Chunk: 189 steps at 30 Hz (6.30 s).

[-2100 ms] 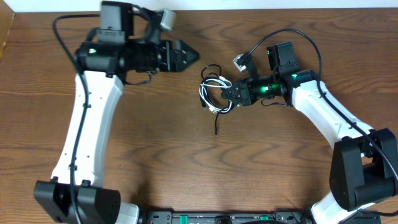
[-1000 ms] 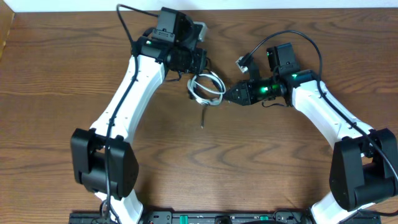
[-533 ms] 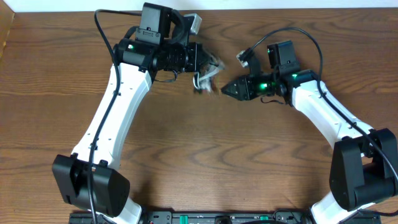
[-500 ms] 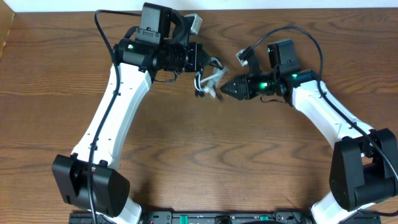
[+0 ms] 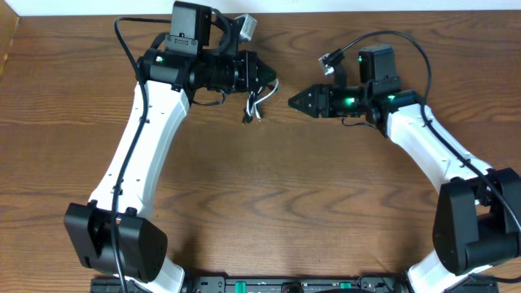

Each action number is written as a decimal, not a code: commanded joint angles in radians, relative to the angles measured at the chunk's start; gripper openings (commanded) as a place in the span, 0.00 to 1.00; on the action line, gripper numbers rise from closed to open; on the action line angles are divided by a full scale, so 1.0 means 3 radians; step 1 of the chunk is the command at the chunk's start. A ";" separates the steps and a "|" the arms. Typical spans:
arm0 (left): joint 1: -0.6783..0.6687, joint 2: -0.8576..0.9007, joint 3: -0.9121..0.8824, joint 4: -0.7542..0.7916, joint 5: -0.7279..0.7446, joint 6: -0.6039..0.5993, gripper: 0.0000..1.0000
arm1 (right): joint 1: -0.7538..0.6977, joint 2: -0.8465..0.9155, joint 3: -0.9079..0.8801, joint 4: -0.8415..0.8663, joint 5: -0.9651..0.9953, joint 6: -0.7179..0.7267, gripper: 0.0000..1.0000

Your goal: Untangle cables

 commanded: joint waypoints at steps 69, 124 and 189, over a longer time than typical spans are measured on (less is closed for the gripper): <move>-0.0526 -0.0855 0.0062 0.0687 -0.0754 -0.1026 0.07 | 0.0338 -0.0037 -0.0001 0.0530 0.0951 0.1442 0.57; -0.0613 0.0327 0.0022 -0.0890 -0.2047 0.0810 0.80 | -0.0159 -0.0039 0.0000 -0.1218 0.1077 -0.0312 0.65; -0.0912 0.0023 -0.1129 -0.0270 -0.1333 0.0919 0.08 | -0.0183 -0.0039 0.0000 -0.1251 0.0727 -0.0458 0.70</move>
